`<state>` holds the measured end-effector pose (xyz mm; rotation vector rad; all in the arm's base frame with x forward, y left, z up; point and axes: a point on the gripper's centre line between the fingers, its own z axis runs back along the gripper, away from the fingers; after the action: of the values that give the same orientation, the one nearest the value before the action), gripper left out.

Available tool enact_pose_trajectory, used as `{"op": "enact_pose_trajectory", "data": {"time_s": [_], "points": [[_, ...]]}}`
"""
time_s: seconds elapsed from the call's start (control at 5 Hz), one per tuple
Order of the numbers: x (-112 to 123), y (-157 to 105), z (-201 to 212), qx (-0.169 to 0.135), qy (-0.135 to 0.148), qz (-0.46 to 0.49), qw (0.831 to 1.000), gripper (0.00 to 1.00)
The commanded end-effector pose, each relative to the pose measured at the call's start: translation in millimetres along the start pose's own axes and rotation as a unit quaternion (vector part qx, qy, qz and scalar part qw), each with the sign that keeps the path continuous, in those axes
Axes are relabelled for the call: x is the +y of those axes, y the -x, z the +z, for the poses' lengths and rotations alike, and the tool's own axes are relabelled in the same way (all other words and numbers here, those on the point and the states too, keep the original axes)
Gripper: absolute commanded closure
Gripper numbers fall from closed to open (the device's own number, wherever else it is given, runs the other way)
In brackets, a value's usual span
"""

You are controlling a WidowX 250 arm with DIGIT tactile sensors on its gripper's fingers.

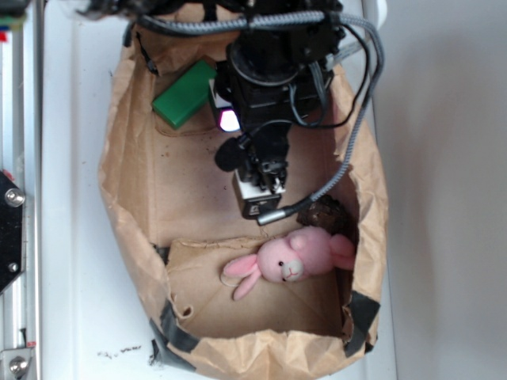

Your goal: Grab the green block.

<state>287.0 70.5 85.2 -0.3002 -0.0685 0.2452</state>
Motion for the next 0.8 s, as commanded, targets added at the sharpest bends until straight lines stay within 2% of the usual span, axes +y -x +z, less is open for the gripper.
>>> {"op": "enact_pose_trajectory", "data": {"time_s": [0.0, 0.2, 0.4, 0.6], "points": [[-10, 9, 7, -0.119, -0.041, 0.070, 0.990, 0.00], [-16, 18, -2, -0.144, -0.083, 0.078, 0.983, 0.00], [-9, 9, -3, -0.137, -0.095, 0.109, 0.980, 0.00], [2, -1, 0, -0.133, -0.092, 0.139, 0.977, 0.00]]}}
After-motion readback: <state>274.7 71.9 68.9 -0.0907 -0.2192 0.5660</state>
